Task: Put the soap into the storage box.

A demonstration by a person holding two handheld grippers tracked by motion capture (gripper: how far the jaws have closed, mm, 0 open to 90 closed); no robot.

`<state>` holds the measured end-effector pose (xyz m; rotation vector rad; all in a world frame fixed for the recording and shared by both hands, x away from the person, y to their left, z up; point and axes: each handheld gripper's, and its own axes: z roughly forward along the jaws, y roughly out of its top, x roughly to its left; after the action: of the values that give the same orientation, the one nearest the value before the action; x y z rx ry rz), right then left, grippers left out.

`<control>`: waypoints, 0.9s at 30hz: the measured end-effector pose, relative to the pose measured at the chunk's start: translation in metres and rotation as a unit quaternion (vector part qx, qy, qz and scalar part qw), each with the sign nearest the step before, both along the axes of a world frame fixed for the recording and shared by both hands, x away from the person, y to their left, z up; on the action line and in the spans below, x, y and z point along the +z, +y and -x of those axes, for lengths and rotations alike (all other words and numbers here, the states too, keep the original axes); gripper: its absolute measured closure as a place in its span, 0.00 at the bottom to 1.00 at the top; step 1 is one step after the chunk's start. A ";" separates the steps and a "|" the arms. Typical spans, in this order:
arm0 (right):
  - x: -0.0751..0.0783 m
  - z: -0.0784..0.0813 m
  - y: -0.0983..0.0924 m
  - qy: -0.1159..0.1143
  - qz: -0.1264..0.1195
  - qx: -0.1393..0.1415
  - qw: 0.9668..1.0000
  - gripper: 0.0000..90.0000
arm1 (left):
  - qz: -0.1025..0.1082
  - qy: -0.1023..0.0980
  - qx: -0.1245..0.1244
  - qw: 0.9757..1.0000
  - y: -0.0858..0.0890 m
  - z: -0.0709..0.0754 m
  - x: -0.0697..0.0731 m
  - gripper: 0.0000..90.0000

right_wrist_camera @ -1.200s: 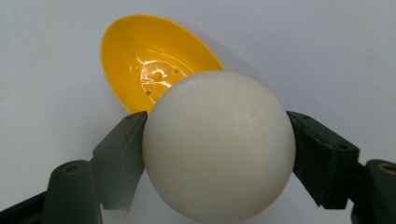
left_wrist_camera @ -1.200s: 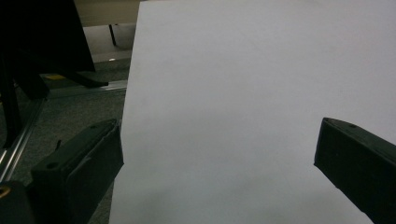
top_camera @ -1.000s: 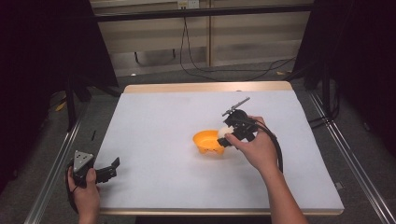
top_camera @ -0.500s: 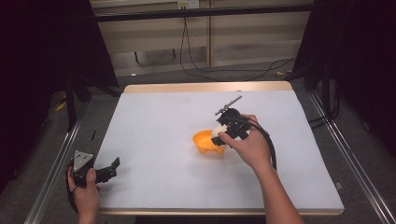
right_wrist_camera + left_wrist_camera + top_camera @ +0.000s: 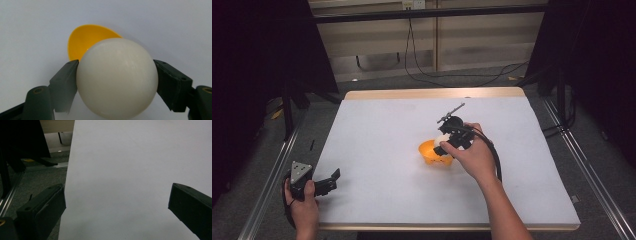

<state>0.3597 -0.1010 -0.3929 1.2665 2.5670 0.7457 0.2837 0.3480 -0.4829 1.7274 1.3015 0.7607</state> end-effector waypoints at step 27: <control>-0.016 -0.011 0.013 0.014 0.020 -0.002 1.000 0.27 | 0.004 -0.001 -0.001 1.000 0.000 0.000 0.000 0.01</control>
<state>0.3709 -0.0884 -0.4087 1.2777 2.5882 0.6763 0.2840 0.3483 -0.4831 1.7212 1.2998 0.7533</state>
